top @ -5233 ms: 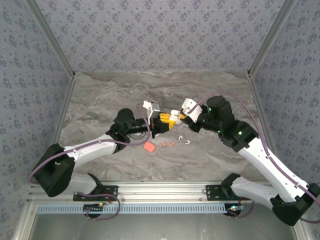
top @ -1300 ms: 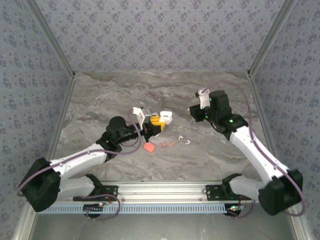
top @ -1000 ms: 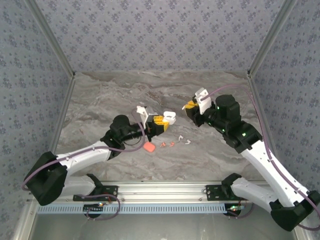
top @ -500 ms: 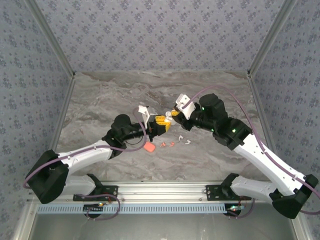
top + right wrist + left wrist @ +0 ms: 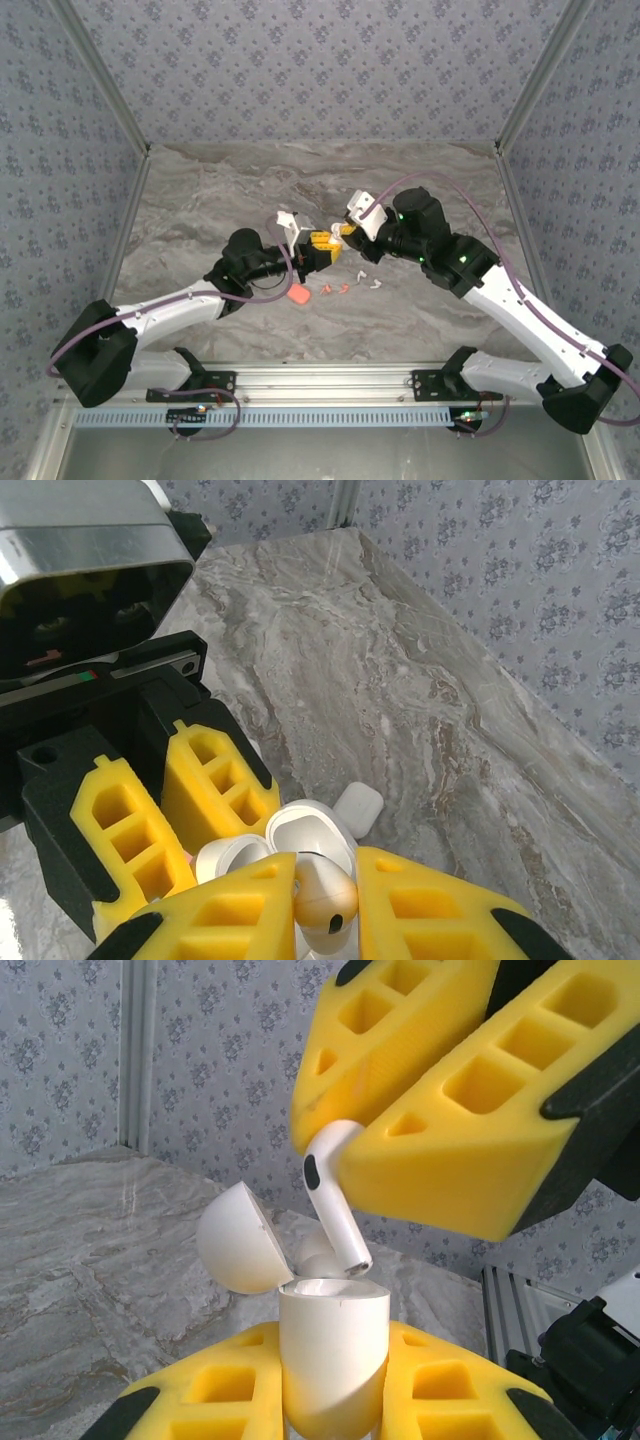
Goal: Insert the wireless bluetooth earbuds into the charging case
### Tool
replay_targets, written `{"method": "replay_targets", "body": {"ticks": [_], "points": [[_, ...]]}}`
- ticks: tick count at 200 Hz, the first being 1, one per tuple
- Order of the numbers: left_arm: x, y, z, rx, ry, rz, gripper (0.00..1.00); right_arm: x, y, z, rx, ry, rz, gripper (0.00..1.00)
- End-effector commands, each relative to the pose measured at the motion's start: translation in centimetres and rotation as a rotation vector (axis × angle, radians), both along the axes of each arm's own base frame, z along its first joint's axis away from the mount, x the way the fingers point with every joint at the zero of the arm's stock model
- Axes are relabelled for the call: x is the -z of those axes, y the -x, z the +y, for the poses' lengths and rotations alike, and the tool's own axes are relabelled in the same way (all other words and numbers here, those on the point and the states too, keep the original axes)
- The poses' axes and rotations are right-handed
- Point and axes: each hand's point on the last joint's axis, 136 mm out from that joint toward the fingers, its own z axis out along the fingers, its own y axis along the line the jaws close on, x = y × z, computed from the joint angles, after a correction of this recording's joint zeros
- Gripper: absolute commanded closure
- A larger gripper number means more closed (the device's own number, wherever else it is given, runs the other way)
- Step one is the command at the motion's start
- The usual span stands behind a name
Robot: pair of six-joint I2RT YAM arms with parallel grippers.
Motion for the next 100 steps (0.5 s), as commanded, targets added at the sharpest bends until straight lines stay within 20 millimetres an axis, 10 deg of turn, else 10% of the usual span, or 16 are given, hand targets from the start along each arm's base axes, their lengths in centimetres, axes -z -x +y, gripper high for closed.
{"method": "replay_targets", "body": {"ticks": [1, 100], "points": [[-2.7, 0.7, -0.2, 0.030, 0.050, -0.063, 1.00, -0.2, 0.6, 0.3, -0.034, 0.011, 0.001, 0.79], [-2.7, 0.8, -0.1, 0.030, 0.053, -0.063, 1.00, 1.0, 2.1, 1.3, -0.127, -0.001, 0.109, 0.75]]}}
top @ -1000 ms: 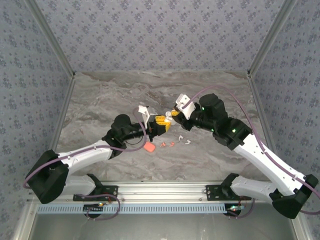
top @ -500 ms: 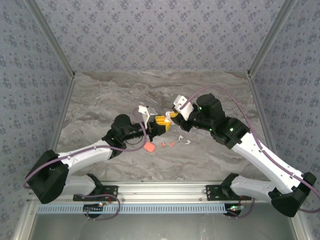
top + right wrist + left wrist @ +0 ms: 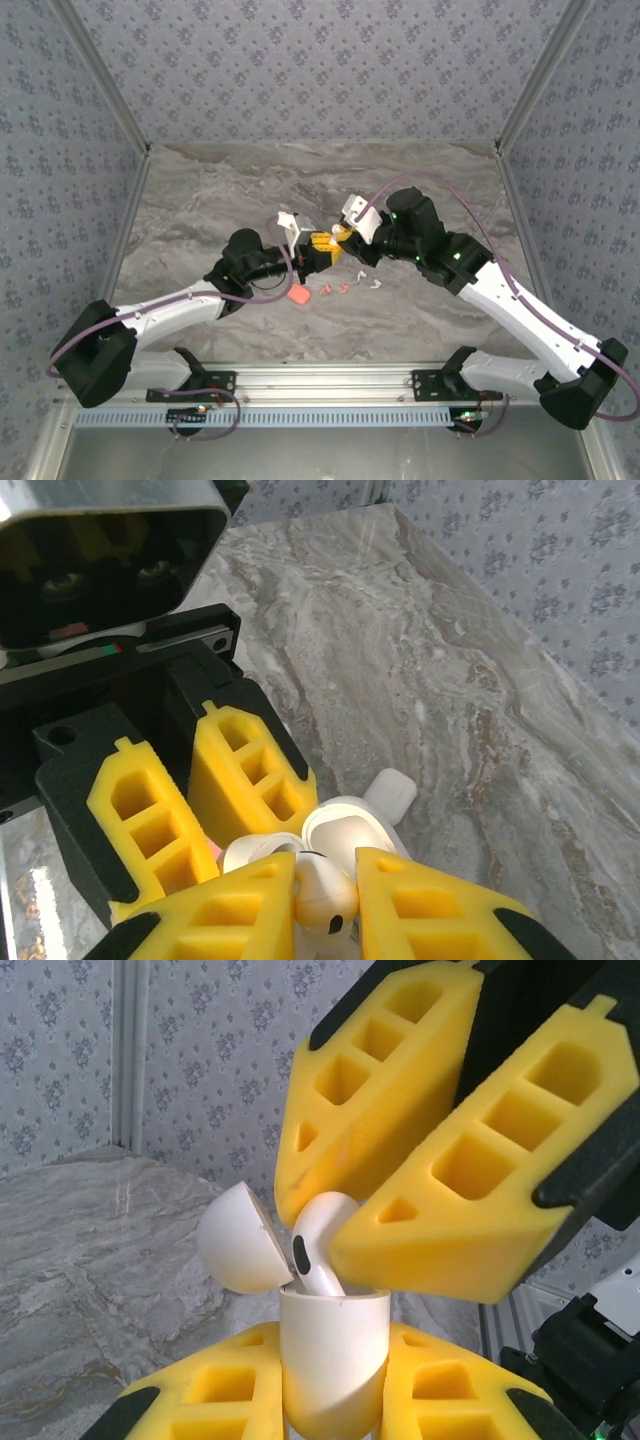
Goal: Insert the wireless bluetooth earbuds into the charging case
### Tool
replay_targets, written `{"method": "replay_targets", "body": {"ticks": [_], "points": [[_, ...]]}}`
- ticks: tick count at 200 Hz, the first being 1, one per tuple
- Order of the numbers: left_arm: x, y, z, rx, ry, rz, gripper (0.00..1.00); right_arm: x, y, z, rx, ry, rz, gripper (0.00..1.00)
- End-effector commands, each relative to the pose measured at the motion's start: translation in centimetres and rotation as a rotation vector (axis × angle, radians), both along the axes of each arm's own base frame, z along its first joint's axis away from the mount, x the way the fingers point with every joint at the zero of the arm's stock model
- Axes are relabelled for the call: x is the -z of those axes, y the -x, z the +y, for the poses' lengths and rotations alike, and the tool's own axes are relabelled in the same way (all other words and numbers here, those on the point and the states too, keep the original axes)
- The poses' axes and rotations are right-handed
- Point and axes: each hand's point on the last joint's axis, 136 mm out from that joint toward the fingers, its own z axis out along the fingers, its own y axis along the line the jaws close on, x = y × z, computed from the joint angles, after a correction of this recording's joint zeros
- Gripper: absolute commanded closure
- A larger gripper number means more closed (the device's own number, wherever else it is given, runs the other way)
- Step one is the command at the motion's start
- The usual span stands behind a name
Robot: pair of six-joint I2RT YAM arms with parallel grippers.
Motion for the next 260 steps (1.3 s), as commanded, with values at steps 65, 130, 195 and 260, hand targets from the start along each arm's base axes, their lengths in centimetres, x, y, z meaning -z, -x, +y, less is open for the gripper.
{"method": "replay_targets", "body": {"ticks": [65, 130, 195, 260], "points": [[-3.1, 0.6, 0.3, 0.007, 0.083, -0.067, 1.00, -6.6, 1.9, -0.7, -0.077, -0.214, 0.043, 0.55], [-4.3, 0.7, 0.4, 0.012, 0.134, -0.076, 1.00, -5.2, -1.4, -5.2, 0.086, -0.470, 0.402, 0.16], [-4.7, 0.6, 0.0, 0.030, 0.150, -0.070, 1.00, -4.4, -0.9, -3.8, -0.015, -0.599, 0.588, 0.00], [-4.5, 0.5, -0.3, 0.037, 0.146, -0.061, 1.00, -3.6, 0.0, -1.3, -0.107, -0.537, 0.658, 0.00]]}}
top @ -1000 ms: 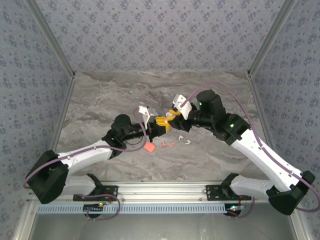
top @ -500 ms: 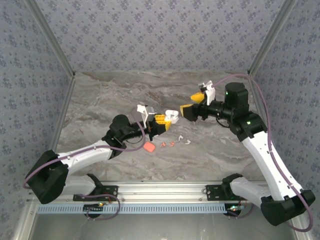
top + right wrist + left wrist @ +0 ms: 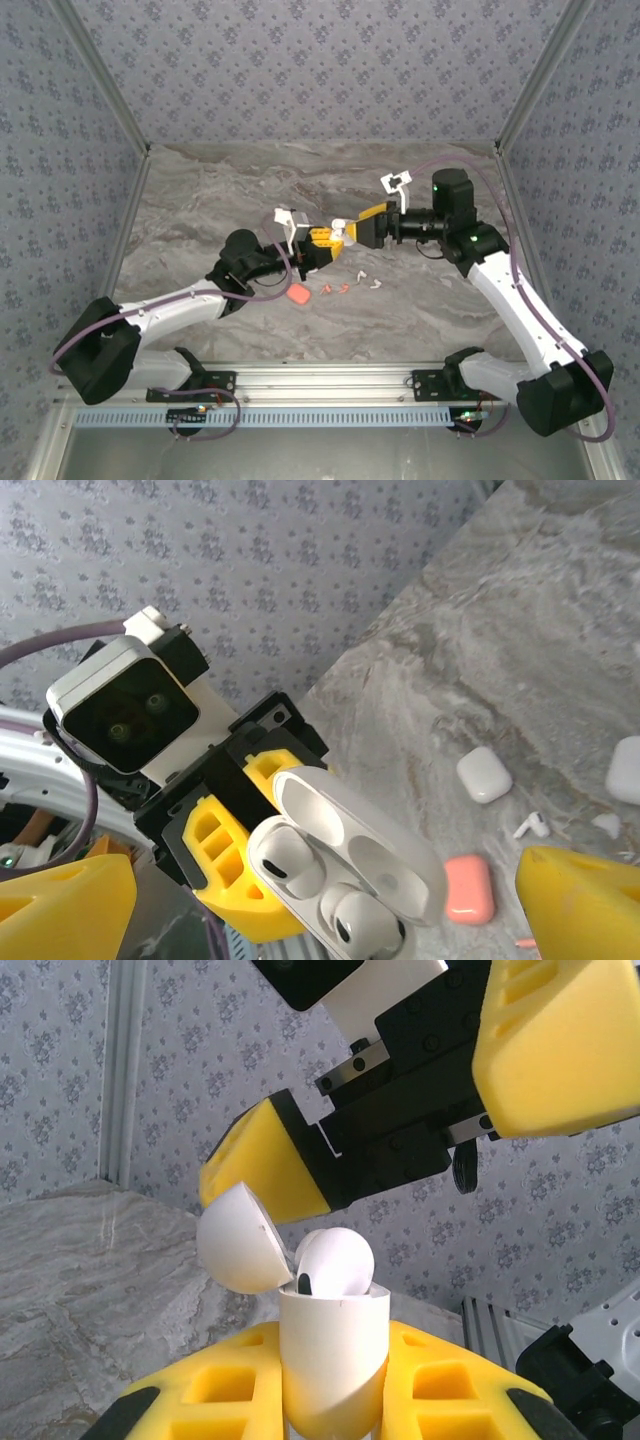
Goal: Insert the wireless bluetooth earbuds into the charging case
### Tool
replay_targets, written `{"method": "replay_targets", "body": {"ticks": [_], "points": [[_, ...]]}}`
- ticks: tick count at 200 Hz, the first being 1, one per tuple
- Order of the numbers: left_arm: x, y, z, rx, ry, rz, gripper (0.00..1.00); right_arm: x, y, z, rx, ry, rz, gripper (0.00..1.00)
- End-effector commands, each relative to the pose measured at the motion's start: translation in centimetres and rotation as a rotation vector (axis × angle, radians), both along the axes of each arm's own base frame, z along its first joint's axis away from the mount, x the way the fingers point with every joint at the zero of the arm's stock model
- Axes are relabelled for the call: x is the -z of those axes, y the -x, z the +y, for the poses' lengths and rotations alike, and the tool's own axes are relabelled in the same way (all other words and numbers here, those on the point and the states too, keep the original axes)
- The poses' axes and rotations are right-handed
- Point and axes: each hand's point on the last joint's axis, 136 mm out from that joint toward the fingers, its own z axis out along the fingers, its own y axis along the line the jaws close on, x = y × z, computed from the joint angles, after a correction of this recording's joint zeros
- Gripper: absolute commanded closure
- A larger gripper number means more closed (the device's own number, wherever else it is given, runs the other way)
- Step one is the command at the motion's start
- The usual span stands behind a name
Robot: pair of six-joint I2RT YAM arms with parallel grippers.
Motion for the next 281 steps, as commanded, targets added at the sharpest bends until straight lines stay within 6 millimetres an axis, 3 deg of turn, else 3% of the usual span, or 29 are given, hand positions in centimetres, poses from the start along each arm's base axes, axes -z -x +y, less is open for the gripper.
{"method": "replay_targets", "body": {"ticks": [1, 46, 96, 207, 240, 281], "points": [[-2.8, 0.5, -0.2, 0.023, 0.064, -0.054, 1.00, -1.9, 1.0, 1.1, -0.075, -0.031, -0.021, 0.00], [-2.4, 0.3, -0.3, 0.018, 0.047, -0.049, 1.00, -2.5, 2.0, 1.7, -0.124, -0.028, -0.030, 0.00], [-1.9, 0.1, -0.3, 0.004, 0.035, -0.041, 1.00, -3.0, 3.0, 1.2, -0.133, -0.007, -0.057, 0.07], [-1.2, -0.2, -0.4, -0.004, 0.020, -0.028, 1.00, -1.2, 3.5, 0.2, -0.087, 0.062, -0.055, 0.07], [-0.9, -0.3, -0.4, -0.007, 0.014, -0.020, 1.00, -0.9, 2.3, -1.0, 0.017, 0.148, -0.085, 0.07], [0.6, -1.7, -0.6, -0.065, -0.041, 0.045, 1.00, -0.9, -0.8, -5.7, 0.333, 0.295, -0.164, 0.04]]}}
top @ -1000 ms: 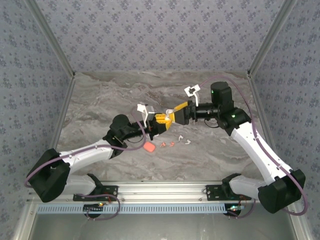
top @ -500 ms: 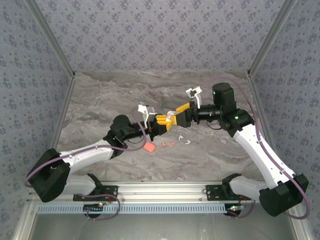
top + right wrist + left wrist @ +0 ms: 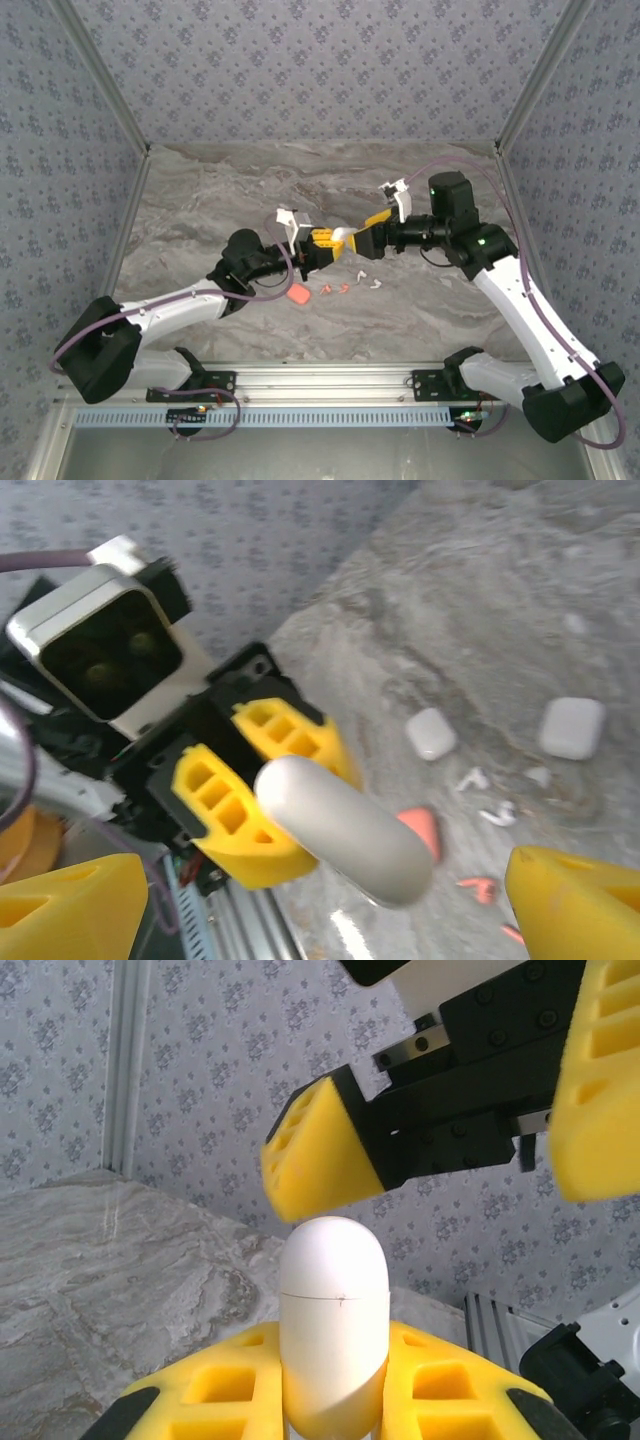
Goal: Insert the wireless bluetooth earbuds into the charging case
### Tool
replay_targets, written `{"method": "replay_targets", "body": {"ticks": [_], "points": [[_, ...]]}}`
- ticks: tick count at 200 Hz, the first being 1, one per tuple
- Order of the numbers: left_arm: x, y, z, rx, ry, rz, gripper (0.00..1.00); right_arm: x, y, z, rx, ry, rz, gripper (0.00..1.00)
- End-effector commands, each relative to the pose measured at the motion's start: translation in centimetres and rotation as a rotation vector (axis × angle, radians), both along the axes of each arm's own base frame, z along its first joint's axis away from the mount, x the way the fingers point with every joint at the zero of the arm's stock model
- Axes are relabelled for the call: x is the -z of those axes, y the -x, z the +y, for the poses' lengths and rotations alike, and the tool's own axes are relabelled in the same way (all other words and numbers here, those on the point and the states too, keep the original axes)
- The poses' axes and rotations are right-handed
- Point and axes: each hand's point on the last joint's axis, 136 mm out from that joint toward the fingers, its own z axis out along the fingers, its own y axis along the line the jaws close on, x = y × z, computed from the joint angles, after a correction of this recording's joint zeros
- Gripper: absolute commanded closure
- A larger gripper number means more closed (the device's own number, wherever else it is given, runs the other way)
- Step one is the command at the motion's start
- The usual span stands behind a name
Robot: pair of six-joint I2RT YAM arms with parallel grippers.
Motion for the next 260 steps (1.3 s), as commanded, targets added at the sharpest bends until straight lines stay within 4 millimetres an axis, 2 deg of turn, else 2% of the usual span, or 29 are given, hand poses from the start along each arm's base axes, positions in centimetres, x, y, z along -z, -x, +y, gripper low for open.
{"method": "replay_targets", "body": {"ticks": [1, 33, 54, 99, 139, 165, 198, 231, 260], "points": [[0.0, -1.4, -0.4, -0.050, -0.022, 0.022, 1.00, -1.1, -1.8, -4.1, 0.239, 0.113, -0.099, 0.04], [3.5, -4.2, -1.9, -0.112, -0.161, 0.179, 1.00, 1.1, -3.0, -9.7, 0.521, 0.265, -0.060, 0.00], [6.6, -6.4, -3.2, -0.149, -0.231, 0.318, 1.00, 2.4, -2.6, -11.5, 0.589, 0.306, -0.025, 0.00], [13.2, -12.4, -4.7, -0.281, -0.256, 0.647, 1.00, 3.9, -1.6, -12.4, 0.608, 0.294, 0.025, 0.00], [16.9, -16.3, -6.4, -0.332, -0.289, 0.784, 1.00, 4.9, -0.8, -12.9, 0.605, 0.309, 0.070, 0.00], [18.9, -17.6, -7.6, -0.345, -0.337, 0.833, 1.00, 5.3, -0.5, -13.0, 0.604, 0.309, 0.082, 0.00], [21.6, -18.9, -7.7, -0.385, -0.351, 0.911, 0.98, 5.6, -0.3, -13.2, 0.605, 0.300, 0.093, 0.00], [22.6, -19.4, -8.1, -0.392, -0.355, 0.932, 0.94, 5.7, -0.2, -13.4, 0.610, 0.289, 0.100, 0.00], [23.2, -19.5, -7.9, -0.400, -0.363, 0.941, 0.85, 6.1, -0.1, -13.5, 0.611, 0.278, 0.120, 0.00]]}}
